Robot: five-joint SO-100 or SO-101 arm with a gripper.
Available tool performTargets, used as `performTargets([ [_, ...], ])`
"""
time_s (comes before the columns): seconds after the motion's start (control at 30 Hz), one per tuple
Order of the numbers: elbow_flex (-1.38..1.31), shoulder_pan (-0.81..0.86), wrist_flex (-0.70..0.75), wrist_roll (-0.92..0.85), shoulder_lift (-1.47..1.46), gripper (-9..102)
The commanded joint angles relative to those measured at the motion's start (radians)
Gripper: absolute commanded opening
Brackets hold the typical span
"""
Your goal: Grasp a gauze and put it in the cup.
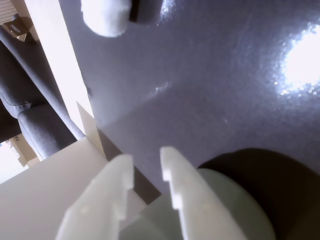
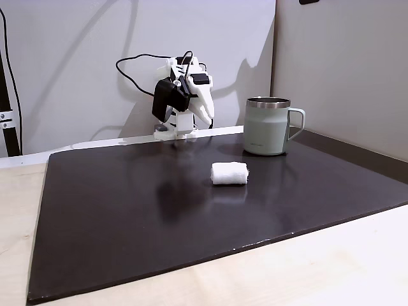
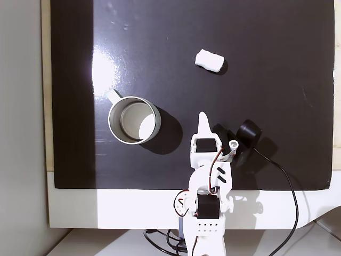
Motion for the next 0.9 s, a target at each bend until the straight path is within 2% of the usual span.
performTargets([
  [0.0, -0.006, -0.092, -0.02, -0.11, 0.008, 0],
  [0.67, -0.011, -0.086, -0.023, -0.092, 0.008, 0],
  [0.87, -0.147, -0.083, 0.026, -0.009, -0.074, 0],
])
